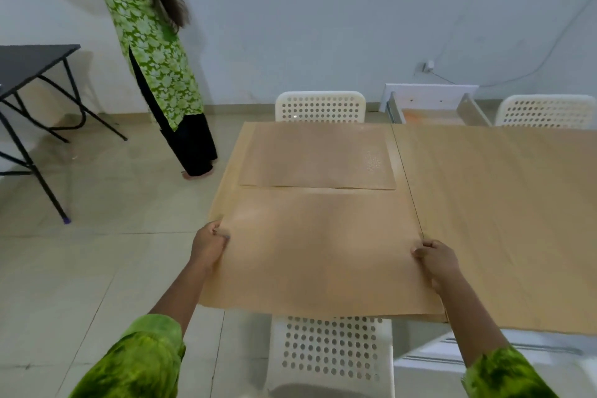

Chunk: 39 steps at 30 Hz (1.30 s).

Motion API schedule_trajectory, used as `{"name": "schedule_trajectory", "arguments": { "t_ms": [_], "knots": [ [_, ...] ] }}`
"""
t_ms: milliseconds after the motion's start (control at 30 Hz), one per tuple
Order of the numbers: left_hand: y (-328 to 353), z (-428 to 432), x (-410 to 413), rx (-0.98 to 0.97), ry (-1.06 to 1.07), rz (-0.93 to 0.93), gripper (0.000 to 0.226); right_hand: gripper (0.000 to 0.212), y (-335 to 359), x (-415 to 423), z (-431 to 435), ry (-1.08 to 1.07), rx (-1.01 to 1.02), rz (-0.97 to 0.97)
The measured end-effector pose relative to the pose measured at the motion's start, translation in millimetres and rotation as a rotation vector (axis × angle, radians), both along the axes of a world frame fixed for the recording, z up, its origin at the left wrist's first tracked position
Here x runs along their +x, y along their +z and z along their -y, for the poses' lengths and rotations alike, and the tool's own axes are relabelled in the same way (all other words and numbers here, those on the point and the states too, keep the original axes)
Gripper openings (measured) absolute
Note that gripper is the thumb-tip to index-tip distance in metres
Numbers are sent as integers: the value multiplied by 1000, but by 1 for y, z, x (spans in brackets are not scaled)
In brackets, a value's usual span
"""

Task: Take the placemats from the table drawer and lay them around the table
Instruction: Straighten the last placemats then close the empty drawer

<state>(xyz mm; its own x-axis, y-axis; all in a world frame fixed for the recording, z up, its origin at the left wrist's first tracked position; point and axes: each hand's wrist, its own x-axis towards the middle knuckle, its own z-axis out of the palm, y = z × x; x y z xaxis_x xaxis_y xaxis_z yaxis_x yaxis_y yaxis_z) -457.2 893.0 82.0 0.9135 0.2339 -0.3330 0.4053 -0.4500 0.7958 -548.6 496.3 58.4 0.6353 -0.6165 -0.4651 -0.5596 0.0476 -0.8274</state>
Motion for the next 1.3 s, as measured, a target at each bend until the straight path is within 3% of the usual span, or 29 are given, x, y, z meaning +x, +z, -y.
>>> {"name": "schedule_trajectory", "arguments": {
  "t_ms": [133,333,500,633,1133,1300],
  "knots": [
    [-12,-6,14,198,-215,-101,68,41,10,3,-10,79,-173,-67],
    [-24,-10,22,415,-390,-120,79,45,11,8,-28,8,-397,-114],
    [-32,-9,24,572,-440,-93,64,43,3,16,-28,-8,-411,-134],
    [-41,-9,27,606,-447,-117,54,41,-6,18,-25,-6,-398,-174],
    [-54,-4,27,684,-410,-92,56,35,-21,29,-17,-26,-430,-223],
    [-52,-3,27,622,-369,-93,48,36,-25,29,-16,-25,-430,-226]
  ]
}}
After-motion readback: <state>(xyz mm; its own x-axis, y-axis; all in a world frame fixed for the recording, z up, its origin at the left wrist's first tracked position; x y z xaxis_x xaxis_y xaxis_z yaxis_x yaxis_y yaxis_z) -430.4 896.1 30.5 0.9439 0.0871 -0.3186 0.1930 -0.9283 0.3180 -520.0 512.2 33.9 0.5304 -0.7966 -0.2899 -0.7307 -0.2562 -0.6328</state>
